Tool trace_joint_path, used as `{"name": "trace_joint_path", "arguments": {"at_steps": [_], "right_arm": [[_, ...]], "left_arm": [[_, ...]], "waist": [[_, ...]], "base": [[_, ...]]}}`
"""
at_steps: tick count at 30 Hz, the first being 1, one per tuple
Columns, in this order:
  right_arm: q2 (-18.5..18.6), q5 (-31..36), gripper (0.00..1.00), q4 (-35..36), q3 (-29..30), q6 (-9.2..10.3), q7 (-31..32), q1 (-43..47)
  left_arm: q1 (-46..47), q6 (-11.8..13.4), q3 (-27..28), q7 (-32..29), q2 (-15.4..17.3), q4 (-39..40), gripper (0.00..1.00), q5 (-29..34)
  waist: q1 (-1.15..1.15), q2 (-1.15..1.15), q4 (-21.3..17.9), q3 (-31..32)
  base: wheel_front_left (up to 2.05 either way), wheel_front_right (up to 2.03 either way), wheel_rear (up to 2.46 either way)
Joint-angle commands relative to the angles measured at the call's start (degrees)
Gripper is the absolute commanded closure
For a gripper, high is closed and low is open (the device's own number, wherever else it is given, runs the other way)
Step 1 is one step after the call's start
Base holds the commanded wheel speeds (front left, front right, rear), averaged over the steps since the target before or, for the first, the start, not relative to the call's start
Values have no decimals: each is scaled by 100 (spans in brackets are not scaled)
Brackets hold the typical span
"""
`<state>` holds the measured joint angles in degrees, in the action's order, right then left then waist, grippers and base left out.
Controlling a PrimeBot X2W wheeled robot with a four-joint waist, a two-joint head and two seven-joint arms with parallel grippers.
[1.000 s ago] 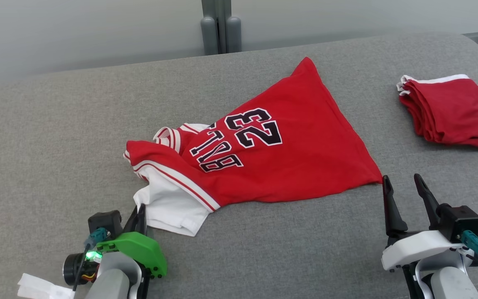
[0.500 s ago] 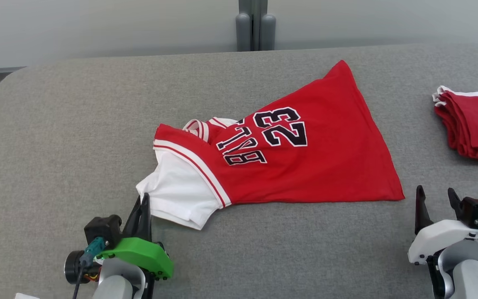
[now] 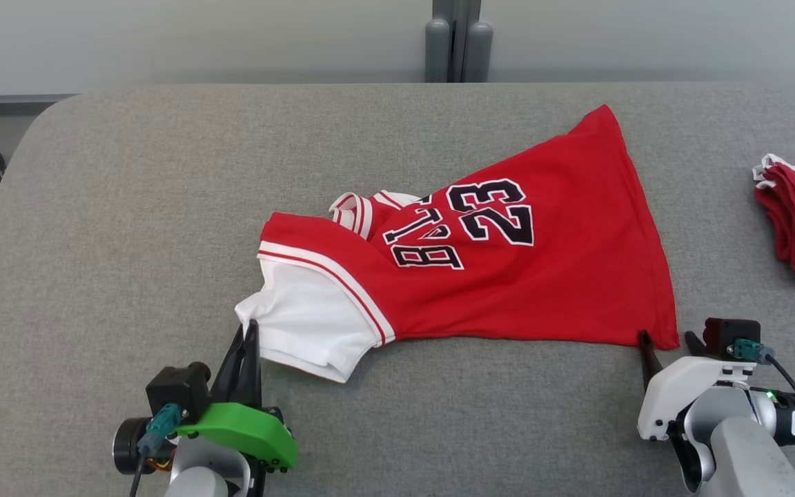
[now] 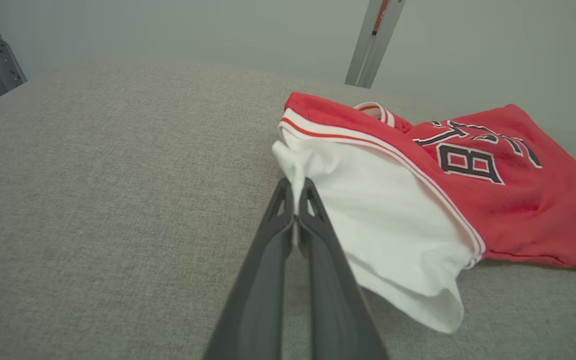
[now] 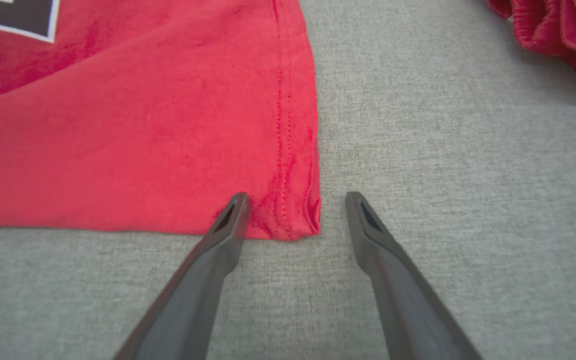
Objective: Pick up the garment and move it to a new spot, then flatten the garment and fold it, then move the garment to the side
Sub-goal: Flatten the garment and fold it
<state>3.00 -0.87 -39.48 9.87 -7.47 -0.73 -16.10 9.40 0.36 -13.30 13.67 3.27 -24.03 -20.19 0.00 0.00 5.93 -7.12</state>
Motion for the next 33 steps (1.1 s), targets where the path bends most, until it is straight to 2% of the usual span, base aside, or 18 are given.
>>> {"name": "trace_joint_path", "arguments": {"at_steps": [1,2,9,15,19,23,28,33], "right_arm": [[-19,-126,66,-128,-112,-4,119,1],[-27,-214,100,-147,-199,-4,144,1],[0,-680,100,215,-470,-3,-205,-47],[1,-1103,100,1090,-687,-3,-478,106],[82,-1220,100,2235,-677,-3,-530,329],[139,-1241,100,3685,-503,-3,-400,620],[109,-1082,100,5613,-157,-3,-92,926],[77,-1024,100,7018,67,-3,255,1051]], "left_arm": [[-77,24,-6,0,54,55,100,-17],[-86,19,-14,1,63,91,100,-19],[-2,-29,-46,3,95,430,100,-45],[199,-98,-59,-25,120,966,100,-99],[350,-104,-18,-28,172,1594,100,-123],[553,-65,26,-87,309,2430,100,-24],[1005,-62,66,-367,564,3659,100,161],[1481,-91,116,-738,874,4680,100,426]], "waist": [[0,0,-23,27],[0,0,-39,49],[0,0,-207,275],[0,0,-394,668],[0,0,-504,869],[0,0,-613,998],[0,0,-734,1085],[0,0,-877,1088]], "base": [[0,0,0],[0,0,0],[0,0,0],[0,0,0],[0,0,0],[0,0,0],[0,0,0],[0,0,0]]}}
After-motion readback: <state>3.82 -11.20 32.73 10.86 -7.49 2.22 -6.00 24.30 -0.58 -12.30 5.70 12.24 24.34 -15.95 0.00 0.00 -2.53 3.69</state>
